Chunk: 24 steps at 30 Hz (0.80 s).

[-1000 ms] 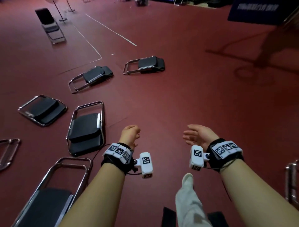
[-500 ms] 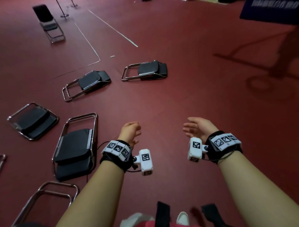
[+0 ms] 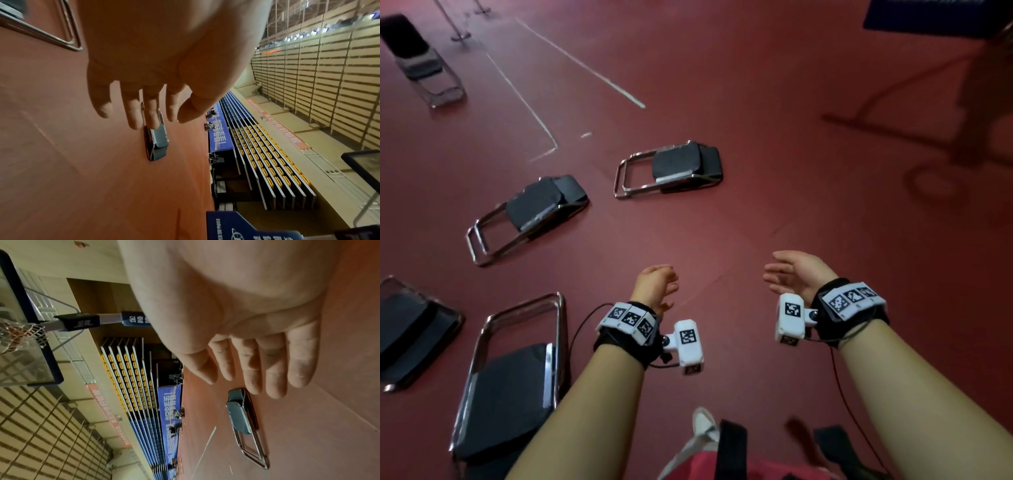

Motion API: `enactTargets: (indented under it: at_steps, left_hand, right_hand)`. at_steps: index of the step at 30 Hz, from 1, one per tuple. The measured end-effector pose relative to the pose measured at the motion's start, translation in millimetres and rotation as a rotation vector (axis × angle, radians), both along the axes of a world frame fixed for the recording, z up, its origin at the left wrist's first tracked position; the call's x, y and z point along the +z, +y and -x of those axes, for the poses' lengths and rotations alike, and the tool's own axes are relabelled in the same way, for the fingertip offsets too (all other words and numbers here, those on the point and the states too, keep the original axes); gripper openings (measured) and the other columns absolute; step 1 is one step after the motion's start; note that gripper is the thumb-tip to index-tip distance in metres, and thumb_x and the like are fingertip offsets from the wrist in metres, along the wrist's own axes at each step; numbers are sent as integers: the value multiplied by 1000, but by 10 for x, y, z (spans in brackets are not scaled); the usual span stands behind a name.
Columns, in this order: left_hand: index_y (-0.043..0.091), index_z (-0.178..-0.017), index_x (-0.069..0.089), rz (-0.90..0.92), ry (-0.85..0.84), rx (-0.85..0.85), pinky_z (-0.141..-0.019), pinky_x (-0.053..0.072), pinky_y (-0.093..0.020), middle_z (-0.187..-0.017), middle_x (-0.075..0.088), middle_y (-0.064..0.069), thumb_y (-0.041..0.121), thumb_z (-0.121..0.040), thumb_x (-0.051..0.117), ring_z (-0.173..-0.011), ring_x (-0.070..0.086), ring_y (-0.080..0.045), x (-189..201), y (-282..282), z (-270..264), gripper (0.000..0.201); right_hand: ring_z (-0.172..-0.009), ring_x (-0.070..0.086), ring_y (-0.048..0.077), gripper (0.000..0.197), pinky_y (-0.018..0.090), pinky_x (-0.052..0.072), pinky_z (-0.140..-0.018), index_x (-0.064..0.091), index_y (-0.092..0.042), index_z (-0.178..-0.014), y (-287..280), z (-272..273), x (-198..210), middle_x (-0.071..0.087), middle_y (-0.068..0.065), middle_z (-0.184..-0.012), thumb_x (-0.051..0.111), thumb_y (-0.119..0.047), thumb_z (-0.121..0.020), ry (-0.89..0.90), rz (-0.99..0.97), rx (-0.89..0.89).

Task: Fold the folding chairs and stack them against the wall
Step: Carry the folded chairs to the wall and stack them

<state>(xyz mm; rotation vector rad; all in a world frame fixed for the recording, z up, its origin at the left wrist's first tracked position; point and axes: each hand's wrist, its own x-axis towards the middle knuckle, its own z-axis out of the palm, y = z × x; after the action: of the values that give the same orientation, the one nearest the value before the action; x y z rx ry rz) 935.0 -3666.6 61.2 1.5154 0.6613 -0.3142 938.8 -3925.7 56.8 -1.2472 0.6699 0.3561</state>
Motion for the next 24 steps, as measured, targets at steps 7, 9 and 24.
enactTargets:
  at_steps: [7, 9, 24]
  left_hand:
    - [22, -93, 59, -9, -21, -112, -80, 37, -35, -92, 64, -2, 13, -98, 50, -84, 61, -17, 181, 48, -1749, 13]
    - [22, -93, 59, -6, -11, -133, -82, 38, -37, -92, 65, -1, 13, -97, 51, -84, 61, -17, 116, -38, -2161, 13]
    - [22, -105, 58, -5, 18, 65, -74, 37, -31, -92, 64, 1, 15, -99, 51, -80, 61, -13, 35, -291, -5514, 12]
  right_hand:
    - [-75, 64, 26, 4, 38, 52, -69, 56, -15, -102, 44, -1357, 102, 63, 10, -87, 56, -16, -98, -1, -18, -103]
    - [-75, 64, 26, 6, 38, 52, -68, 56, -15, -104, -22, -1701, 44, 64, 11, -88, 56, -16, -98, 9, -7, -126]
    - [-75, 62, 26, 7, 36, 50, -68, 55, -12, -105, -411, -5597, 3, 61, 11, -87, 52, -16, -100, 31, 49, 75]
